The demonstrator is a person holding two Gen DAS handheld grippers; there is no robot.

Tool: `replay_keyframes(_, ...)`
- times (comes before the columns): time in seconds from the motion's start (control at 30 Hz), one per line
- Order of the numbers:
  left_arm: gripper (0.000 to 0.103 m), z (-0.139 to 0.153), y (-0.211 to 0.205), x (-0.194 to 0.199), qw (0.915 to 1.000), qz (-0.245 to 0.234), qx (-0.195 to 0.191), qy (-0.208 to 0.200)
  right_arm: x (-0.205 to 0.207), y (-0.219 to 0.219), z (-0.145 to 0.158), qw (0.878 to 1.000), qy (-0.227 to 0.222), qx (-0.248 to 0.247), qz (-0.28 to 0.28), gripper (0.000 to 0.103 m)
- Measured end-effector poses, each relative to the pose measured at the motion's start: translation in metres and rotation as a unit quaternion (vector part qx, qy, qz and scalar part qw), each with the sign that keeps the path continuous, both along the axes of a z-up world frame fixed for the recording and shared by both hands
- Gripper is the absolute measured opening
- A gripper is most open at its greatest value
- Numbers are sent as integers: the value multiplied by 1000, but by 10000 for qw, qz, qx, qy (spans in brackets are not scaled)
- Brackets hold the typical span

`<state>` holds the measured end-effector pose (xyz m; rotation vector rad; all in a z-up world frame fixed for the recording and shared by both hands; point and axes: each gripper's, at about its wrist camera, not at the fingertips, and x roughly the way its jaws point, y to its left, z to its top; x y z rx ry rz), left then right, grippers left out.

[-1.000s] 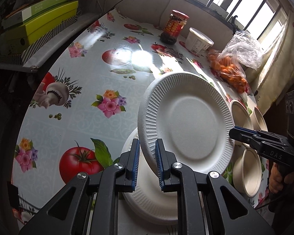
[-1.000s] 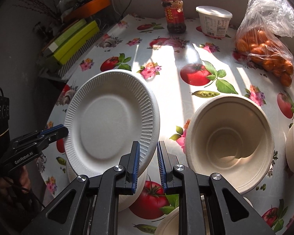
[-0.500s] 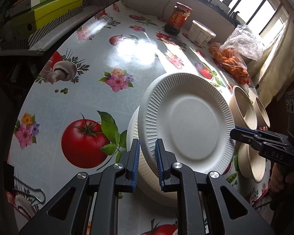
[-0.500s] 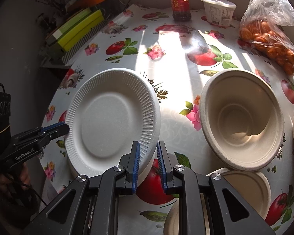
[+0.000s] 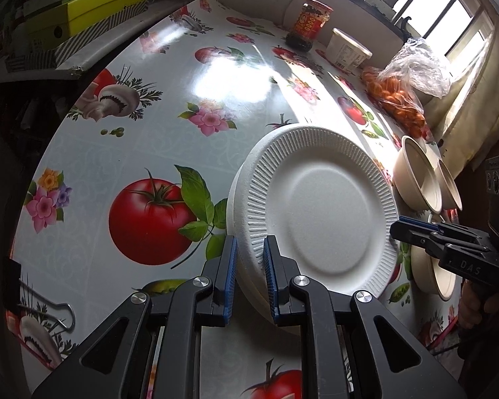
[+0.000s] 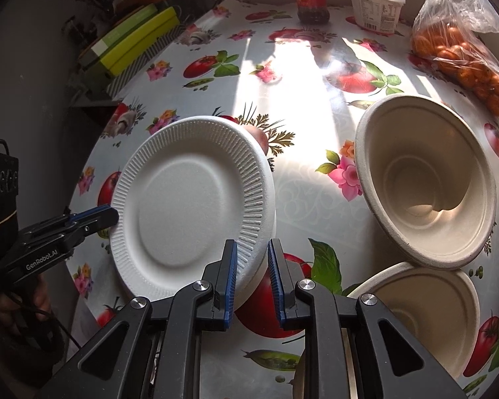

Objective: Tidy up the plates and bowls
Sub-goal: 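Lower the white plate onto the plate stack with the left tool while the right tool lowers its plate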

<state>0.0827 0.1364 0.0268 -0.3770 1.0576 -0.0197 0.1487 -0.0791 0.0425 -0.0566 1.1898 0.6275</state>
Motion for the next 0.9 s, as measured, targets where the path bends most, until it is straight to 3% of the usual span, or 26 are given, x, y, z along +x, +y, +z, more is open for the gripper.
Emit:
replay_keyframes(0.3, 17, -1, 1, -5, 10000, 30, -13, -21, -1, 0, -3, 10000, 24, 10, 3, 20)
replay_keyframes(0.9, 17, 5, -9, -8, 9992, -44, 365, -186, -4, 2, -6, 10000, -36, -86, -3, 20)
